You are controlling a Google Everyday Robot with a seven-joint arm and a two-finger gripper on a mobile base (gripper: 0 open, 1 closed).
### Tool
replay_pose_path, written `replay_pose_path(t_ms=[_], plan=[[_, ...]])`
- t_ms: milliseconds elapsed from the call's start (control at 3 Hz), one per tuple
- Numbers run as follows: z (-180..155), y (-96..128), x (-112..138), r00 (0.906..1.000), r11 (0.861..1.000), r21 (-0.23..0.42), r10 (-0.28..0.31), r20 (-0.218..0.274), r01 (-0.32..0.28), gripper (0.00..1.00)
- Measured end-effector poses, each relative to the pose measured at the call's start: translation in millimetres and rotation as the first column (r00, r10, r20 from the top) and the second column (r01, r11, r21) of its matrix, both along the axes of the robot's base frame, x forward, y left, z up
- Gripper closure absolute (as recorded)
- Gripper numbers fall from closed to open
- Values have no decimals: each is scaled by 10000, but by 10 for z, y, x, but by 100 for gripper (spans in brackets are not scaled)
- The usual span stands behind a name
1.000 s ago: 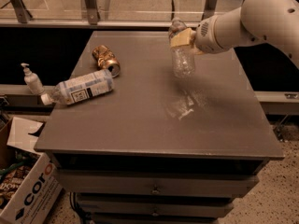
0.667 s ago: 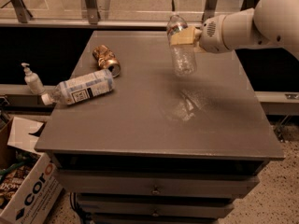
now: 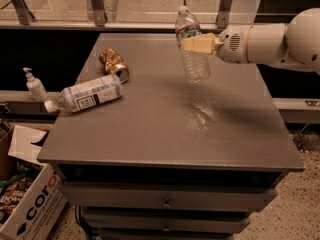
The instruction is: Place water bottle upright
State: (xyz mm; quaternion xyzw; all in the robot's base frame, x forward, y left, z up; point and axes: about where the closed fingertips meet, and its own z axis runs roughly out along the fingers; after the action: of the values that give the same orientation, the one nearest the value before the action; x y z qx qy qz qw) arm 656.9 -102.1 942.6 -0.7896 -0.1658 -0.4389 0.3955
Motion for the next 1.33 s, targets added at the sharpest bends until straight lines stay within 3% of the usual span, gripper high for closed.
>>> replay_pose_path(t_ms=[333, 667, 1000, 1333], plan=[[56, 91, -94, 9926, 9986, 358, 332, 1171, -376, 100], [105, 154, -114, 9875, 9982, 290, 484, 1498, -533, 100], [98, 153, -112, 9882, 9982, 296, 477, 1459, -525, 100], [110, 175, -150, 9782, 9954, 578, 638, 1978, -766, 100]])
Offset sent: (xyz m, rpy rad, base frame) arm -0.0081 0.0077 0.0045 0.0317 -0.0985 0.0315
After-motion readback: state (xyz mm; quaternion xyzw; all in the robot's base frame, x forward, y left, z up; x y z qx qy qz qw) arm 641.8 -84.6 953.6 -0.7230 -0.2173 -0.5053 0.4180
